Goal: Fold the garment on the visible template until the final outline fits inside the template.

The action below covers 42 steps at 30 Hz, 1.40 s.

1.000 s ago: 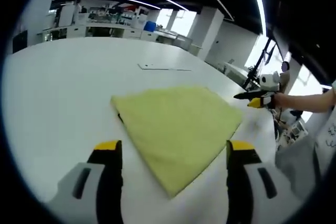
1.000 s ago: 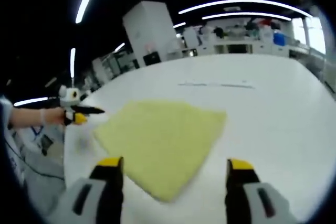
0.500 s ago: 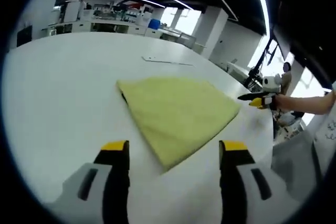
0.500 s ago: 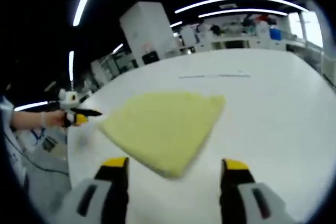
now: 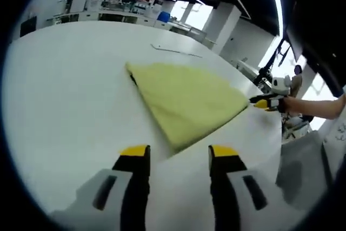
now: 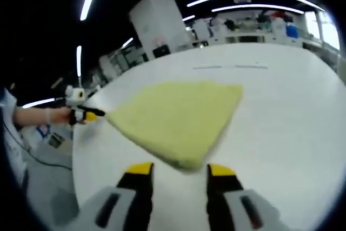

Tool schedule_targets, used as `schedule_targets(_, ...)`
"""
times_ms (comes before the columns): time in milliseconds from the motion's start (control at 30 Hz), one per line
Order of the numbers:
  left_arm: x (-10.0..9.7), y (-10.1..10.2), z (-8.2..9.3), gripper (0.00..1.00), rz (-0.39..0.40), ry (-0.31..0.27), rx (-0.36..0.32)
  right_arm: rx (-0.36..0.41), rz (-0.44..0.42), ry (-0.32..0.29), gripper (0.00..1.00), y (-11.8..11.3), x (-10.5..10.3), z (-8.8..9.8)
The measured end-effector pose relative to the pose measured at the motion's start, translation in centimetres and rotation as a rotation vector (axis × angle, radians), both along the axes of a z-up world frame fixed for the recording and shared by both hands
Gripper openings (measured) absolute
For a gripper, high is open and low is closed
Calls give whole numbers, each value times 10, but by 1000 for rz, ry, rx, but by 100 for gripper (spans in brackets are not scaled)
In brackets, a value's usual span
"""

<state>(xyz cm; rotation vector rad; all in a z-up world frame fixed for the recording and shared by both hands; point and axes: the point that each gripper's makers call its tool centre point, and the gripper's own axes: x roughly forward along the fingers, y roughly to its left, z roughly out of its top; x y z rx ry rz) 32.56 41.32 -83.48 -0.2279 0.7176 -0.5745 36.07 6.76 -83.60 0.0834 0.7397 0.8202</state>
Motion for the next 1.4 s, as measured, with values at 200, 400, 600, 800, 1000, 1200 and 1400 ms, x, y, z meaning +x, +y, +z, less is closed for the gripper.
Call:
schedule_targets(200, 6, -1, -4, 31, 2, 8, -14, 18, 26, -21, 16, 1, 4, -3)
schedule_targets(400, 10, -13, -4, 24, -25, -3, -10, 49, 1, -27, 7, -6, 6, -5)
schedule_targets(600, 15, -14, -1, 9, -11, 2, -30, 66, -13, -23, 0, -8, 5, -4)
schedule_targets(800, 17, -11, -1, 2, -1, 5, -34, 106, -49, -11, 4, -6, 11, -3)
schedule_targets(1000, 19, -9, 0, 0, 14, 6, -37, 117, -53, 6, 0, -1, 10, -5)
schedule_targets(1200, 16, -11, 9, 0, 37, 22, -69, 112, -62, -7, 0, -13, 11, 6)
schedule_targets(1400, 5, -19, 19, 0, 2, 14, -59, 70, 18, -36, 0, -19, 1, 18)
